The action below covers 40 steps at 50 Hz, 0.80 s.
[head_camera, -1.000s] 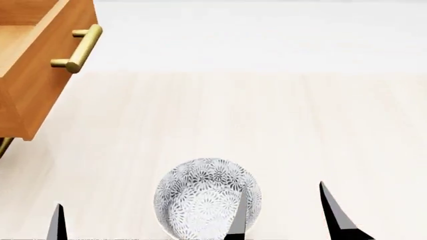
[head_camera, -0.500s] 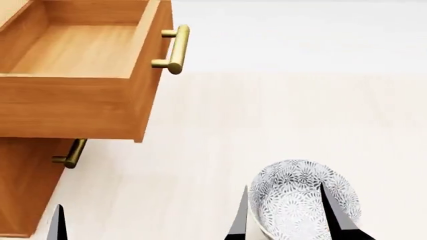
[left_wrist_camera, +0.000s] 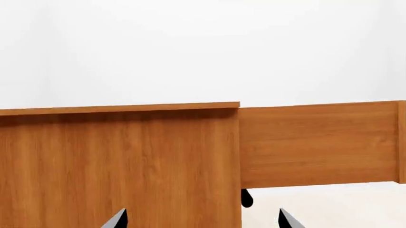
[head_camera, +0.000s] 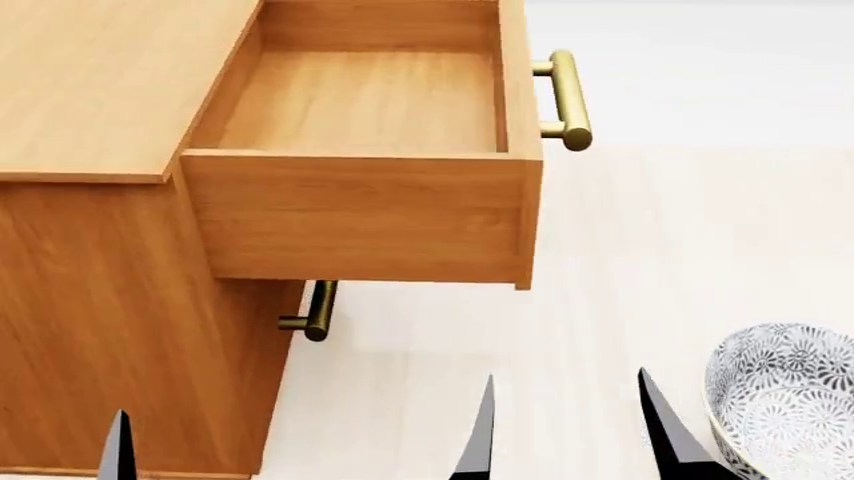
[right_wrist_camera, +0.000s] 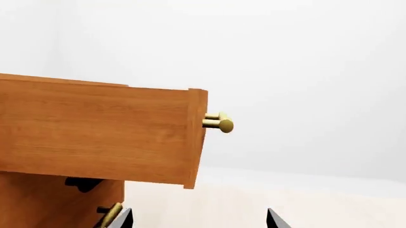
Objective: Put the ketchup in the top drawer of the cabinet.
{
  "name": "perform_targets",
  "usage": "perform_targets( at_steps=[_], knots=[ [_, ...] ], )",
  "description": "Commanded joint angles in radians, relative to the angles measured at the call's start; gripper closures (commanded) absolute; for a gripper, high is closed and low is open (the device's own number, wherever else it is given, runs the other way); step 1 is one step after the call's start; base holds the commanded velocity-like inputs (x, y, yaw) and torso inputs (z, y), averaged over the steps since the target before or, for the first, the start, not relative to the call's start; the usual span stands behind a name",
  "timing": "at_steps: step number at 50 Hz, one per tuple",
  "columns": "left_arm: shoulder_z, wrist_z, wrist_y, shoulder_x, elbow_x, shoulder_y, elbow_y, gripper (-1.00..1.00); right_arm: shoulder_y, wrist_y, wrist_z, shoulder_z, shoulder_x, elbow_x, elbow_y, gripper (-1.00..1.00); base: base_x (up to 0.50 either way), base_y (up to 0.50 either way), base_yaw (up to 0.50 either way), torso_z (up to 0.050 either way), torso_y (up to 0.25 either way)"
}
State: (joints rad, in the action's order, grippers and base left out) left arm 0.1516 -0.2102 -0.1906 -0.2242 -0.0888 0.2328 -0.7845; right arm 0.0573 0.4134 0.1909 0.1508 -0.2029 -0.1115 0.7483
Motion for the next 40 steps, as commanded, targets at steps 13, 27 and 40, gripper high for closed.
perform_targets(
  at_steps=[13,27,40],
  knots=[
    [0.014,-0.023,0.005,-0.020,-0.008,-0.002,0.001,-1.00,0.001,-0.013,0.012,-0.012,-0.005,-0.042,-0.005,-1.00,0.00,0.00,0.00,0.000,0.000],
    [0.024,-0.039,0.001,-0.034,-0.014,-0.005,-0.004,-1.00,0.001,-0.021,0.022,-0.007,-0.013,-0.047,-0.004,-1.00,0.00,-0.29,0.00,0.000,0.000],
    [0.031,-0.051,0.004,-0.045,-0.021,-0.008,-0.001,-1.00,0.001,-0.031,0.029,0.001,-0.021,-0.046,-0.012,-1.00,-0.13,-0.03,0.00,0.000,0.000]
  ],
)
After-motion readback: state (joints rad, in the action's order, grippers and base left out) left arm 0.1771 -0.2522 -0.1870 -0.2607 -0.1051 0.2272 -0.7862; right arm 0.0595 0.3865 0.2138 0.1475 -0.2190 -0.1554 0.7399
